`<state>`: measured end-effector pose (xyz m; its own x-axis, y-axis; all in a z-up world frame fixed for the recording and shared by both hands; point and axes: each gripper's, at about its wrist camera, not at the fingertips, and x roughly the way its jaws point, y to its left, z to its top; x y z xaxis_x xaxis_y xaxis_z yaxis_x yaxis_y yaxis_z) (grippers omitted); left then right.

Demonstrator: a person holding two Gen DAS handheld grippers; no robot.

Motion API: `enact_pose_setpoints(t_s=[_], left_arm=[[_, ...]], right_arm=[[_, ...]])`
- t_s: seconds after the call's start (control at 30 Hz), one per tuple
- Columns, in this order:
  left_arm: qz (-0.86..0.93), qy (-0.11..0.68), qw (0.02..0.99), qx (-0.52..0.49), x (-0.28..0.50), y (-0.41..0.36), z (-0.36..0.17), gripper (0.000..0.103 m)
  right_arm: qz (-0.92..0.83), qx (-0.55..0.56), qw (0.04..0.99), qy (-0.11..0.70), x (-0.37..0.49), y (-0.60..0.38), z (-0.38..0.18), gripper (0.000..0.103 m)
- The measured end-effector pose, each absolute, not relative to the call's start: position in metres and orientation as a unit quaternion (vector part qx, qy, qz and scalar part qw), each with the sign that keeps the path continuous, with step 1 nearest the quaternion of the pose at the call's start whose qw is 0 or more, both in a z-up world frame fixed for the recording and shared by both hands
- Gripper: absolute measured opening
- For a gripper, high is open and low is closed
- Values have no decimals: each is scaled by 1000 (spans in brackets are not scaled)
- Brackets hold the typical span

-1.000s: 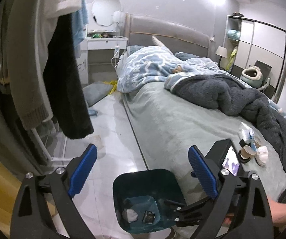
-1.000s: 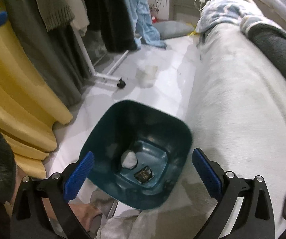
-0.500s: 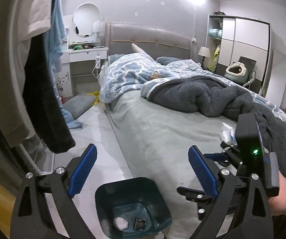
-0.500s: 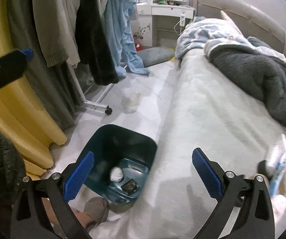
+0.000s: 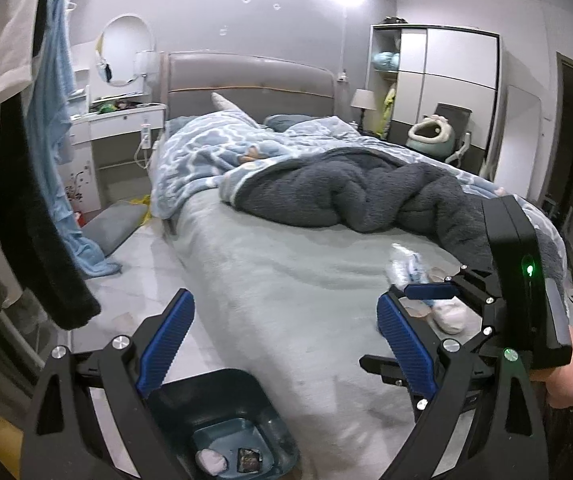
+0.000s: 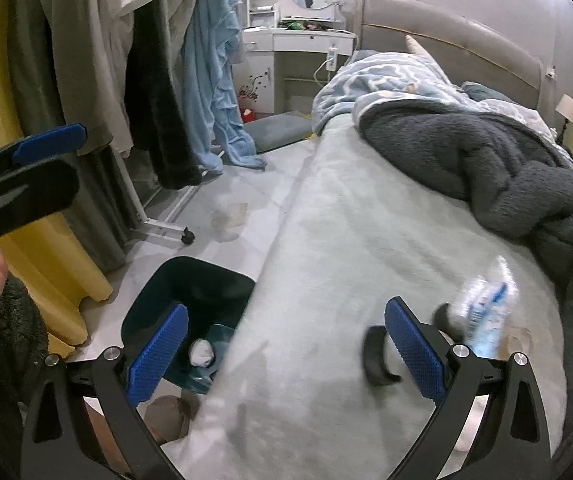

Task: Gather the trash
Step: 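Move both grippers back over the remaining trash on the bed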

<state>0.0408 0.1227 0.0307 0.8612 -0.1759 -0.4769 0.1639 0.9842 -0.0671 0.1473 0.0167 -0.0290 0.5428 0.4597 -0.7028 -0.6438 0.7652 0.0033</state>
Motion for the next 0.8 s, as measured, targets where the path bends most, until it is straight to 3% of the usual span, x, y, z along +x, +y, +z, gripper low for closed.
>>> enact_pose_setpoints(t_s=[0.8], left_arm=[[-163, 271, 948, -19, 65, 60, 19, 94]], right_arm=[[277, -111, 888, 349, 148, -81, -20, 100]])
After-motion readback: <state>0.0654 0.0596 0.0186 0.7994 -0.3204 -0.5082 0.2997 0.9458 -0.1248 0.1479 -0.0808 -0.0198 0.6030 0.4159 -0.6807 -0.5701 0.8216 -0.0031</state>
